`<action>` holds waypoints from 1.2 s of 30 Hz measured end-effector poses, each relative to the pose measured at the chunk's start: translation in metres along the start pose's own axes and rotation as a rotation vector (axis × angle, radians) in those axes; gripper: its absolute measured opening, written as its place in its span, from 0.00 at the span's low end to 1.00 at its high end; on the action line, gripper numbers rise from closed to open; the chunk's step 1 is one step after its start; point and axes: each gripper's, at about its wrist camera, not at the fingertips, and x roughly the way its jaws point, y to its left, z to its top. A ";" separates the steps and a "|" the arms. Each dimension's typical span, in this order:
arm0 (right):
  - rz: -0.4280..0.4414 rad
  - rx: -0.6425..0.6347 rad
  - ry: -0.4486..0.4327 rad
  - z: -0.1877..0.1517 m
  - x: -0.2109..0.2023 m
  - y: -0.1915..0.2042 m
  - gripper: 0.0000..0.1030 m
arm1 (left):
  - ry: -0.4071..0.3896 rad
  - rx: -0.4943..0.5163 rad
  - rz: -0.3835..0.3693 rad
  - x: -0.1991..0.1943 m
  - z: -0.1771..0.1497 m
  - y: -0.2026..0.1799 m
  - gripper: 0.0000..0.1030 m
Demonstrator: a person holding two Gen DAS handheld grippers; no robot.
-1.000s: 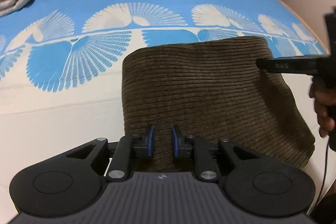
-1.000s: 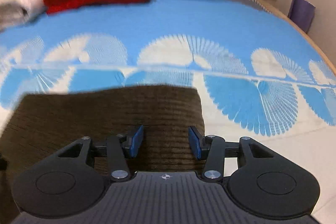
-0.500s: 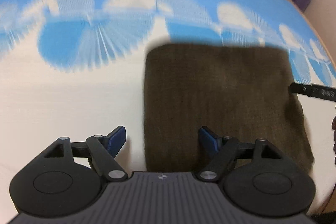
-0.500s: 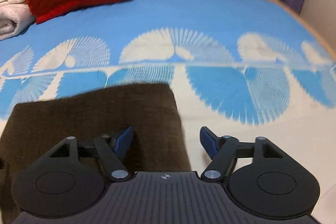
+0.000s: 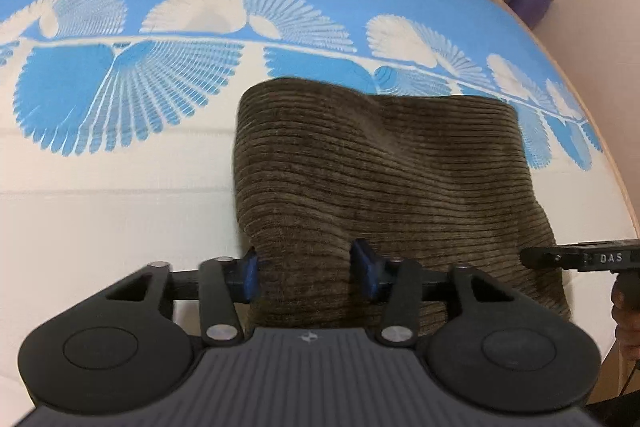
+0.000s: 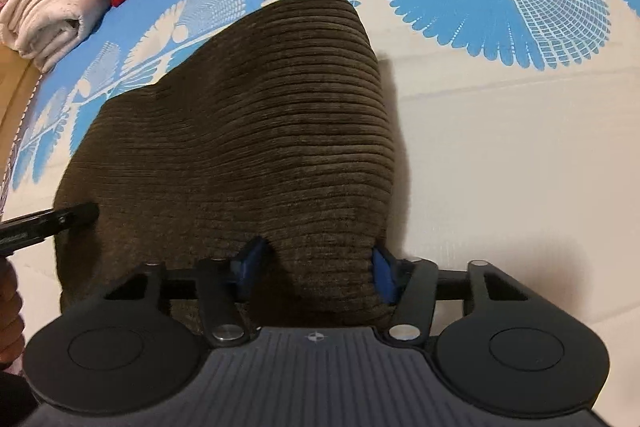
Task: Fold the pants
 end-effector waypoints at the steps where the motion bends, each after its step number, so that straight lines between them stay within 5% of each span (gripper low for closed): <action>1: -0.002 -0.004 0.001 0.000 -0.001 0.001 0.56 | -0.001 -0.007 0.022 -0.003 0.000 0.002 0.66; 6: -0.056 -0.002 -0.041 0.004 -0.015 0.007 0.58 | -0.130 0.157 0.109 -0.036 -0.007 -0.015 0.64; 10: -0.159 -0.144 -0.069 -0.004 -0.018 0.024 0.62 | -0.040 0.312 0.125 -0.014 -0.030 -0.027 0.60; 14: -0.244 -0.161 -0.049 -0.015 -0.018 0.027 0.68 | -0.126 0.325 0.178 -0.043 -0.035 -0.036 0.66; 18: -0.273 -0.077 -0.253 -0.021 -0.080 0.045 0.72 | -0.177 0.317 0.230 -0.084 -0.040 -0.045 0.73; 20: -0.270 -0.089 -0.357 -0.036 -0.115 0.061 0.78 | -0.277 0.302 0.238 -0.121 -0.053 -0.051 0.89; 25: -0.215 -0.173 -0.541 -0.096 -0.178 0.099 0.96 | -0.423 0.282 0.254 -0.187 -0.102 -0.073 0.89; 30: -0.158 -0.153 -0.651 -0.164 -0.194 0.111 0.99 | -0.412 0.128 0.203 -0.209 -0.144 -0.078 0.89; 33: -0.139 -0.139 -0.618 -0.179 -0.184 0.114 0.99 | -0.345 0.129 0.255 -0.196 -0.155 -0.081 0.99; 36: -0.232 -0.174 -0.567 -0.182 -0.167 0.122 0.99 | -0.331 0.149 0.265 -0.186 -0.155 -0.084 1.00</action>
